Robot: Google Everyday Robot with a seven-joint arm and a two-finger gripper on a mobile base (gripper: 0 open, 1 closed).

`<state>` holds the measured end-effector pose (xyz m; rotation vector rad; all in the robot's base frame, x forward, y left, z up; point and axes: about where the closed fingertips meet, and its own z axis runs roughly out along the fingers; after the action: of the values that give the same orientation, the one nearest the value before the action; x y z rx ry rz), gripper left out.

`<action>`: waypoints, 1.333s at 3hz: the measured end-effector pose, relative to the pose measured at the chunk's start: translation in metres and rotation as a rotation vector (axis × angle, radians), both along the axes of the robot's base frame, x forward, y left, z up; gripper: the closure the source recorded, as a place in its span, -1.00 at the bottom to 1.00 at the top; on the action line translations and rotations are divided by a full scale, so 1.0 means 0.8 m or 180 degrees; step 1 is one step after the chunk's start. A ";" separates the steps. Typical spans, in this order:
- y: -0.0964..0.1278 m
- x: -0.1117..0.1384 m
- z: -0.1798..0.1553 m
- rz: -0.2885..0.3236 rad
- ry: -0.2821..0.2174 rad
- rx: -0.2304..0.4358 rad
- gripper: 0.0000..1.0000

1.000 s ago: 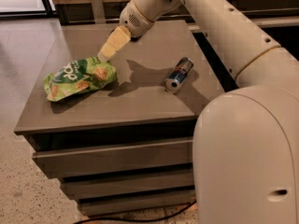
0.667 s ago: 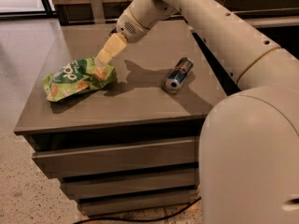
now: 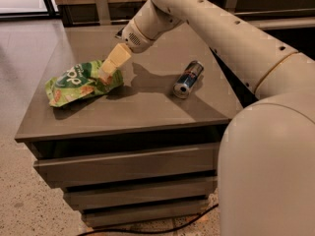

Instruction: Move green rice chip bag near redbull can

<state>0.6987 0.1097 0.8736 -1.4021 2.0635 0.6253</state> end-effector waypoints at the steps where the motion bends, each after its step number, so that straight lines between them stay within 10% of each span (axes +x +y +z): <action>1: 0.000 -0.001 -0.012 -0.0035 0.0019 -0.0055 -1.00; 4: -0.001 -0.011 -0.026 0.0099 0.0144 -0.0230 0.20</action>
Offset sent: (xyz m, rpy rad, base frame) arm -0.0076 -0.0009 -0.0204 -0.0504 0.0307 0.0012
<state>0.6899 0.1090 0.8532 -1.4758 2.1227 0.6059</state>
